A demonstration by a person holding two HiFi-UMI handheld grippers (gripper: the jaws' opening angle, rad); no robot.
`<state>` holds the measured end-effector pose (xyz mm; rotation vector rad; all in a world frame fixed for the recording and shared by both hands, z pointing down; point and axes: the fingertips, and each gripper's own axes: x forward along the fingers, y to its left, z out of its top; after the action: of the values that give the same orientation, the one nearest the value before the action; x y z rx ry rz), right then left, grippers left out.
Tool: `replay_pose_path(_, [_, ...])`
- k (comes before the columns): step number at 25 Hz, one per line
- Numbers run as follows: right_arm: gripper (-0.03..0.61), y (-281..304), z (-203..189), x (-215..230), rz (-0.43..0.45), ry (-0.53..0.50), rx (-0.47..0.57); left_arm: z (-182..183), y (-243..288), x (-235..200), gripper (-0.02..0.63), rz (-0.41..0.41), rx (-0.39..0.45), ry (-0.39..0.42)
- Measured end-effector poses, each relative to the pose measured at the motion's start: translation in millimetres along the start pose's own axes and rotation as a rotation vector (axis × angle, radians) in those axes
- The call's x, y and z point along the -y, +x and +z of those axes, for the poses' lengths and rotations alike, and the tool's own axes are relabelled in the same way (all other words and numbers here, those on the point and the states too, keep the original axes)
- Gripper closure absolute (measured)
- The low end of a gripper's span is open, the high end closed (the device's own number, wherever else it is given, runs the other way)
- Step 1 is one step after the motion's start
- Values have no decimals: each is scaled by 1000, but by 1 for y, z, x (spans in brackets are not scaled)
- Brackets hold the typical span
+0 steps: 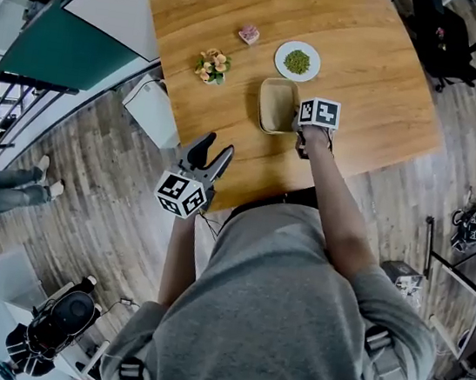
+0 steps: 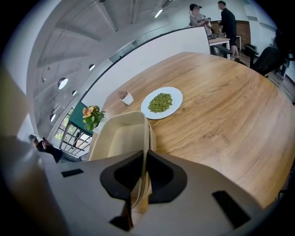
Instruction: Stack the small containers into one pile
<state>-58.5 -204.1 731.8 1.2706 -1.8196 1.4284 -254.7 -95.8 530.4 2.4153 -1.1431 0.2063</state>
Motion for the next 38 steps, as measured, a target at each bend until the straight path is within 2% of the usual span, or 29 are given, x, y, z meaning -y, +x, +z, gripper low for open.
replay_pose_path(9, [540, -3, -6, 10, -33, -56, -18, -3, -2, 3, 367, -6, 0, -3])
replay_pose_path(15, [484, 0, -6, 11, -45, -126, -17, -3, -4, 2, 367, -1, 3, -5])
replay_pose_path(20, [439, -2, -4, 9, -30, -112, 0, -3, -4, 4, 367, -4, 4, 0])
replay_pose_path(26, [424, -12, 1, 12, -22, -113, 29, -1, -2, 9, 367, -12, 9, 7])
replay_pose_path(31, [410, -23, 1, 13, 36, -98, 73, 0, 3, 15, 367, -27, 11, 17])
replay_pose_path(38, [429, -42, -10, 19, 38, -241, 122, 1, 4, 23, 370, -40, 21, 22])
